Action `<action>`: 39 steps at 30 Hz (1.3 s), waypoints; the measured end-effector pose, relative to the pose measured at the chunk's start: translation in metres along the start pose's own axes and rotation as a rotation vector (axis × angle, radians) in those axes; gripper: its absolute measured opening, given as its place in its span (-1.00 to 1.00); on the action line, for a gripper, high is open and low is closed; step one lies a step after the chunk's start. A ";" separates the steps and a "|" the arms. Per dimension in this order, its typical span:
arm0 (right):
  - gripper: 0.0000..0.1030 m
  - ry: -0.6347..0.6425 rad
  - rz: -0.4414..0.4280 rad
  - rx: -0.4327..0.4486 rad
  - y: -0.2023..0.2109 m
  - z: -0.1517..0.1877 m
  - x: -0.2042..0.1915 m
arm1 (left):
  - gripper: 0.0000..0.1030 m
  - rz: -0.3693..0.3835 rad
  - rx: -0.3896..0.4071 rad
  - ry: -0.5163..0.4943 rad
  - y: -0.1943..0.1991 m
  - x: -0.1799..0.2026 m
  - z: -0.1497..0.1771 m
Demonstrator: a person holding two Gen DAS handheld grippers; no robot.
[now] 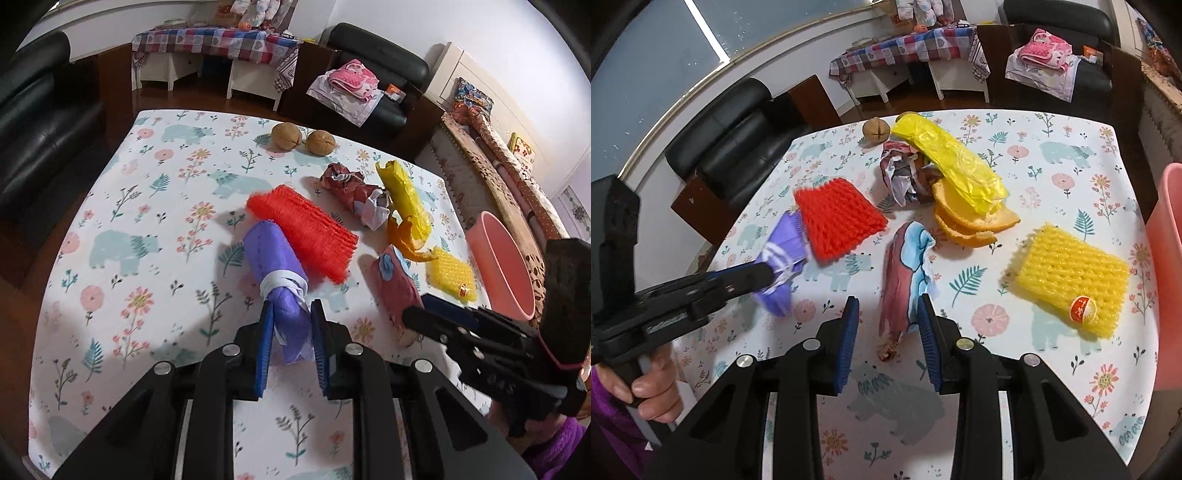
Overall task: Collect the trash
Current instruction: 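Grasp the purple cloth bundle with the left tool while the right tool grasps the pink-and-blue cloth, then carry both cloths over the pink bucket and open both tools to drop them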
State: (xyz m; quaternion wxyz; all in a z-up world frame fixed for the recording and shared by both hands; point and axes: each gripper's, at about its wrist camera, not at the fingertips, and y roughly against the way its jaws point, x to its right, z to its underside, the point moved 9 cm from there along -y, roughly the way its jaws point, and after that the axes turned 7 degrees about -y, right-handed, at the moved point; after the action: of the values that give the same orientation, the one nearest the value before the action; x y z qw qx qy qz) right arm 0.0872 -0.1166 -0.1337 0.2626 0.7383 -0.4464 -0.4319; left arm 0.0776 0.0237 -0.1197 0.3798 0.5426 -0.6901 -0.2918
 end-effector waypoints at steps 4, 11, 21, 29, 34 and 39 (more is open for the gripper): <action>-0.35 0.000 0.014 -0.008 -0.005 0.000 0.000 | -0.63 -0.009 0.011 0.003 0.009 -0.007 0.005; -0.55 -0.014 0.025 -0.028 -0.010 0.007 0.004 | -0.63 -0.014 0.027 0.021 0.021 -0.014 0.006; -0.64 0.000 -0.041 0.035 0.025 0.008 0.001 | -0.63 0.006 0.067 -0.015 0.036 0.003 -0.002; -0.64 0.023 -0.045 0.128 0.064 0.005 0.004 | -0.63 0.039 0.093 -0.053 0.044 0.028 -0.014; -0.64 -0.013 -0.039 0.176 0.083 0.000 0.016 | -0.63 0.061 0.102 -0.089 0.044 0.048 -0.022; -0.64 -0.061 -0.022 0.219 0.098 -0.003 0.033 | -0.63 0.088 0.111 -0.128 0.044 0.071 -0.031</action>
State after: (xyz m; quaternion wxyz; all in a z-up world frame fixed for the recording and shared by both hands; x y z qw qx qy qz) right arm 0.0547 -0.1914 -0.0697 0.1621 0.7540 -0.4905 -0.4057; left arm 0.0722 -0.0340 -0.0523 0.3166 0.5122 -0.7512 -0.2703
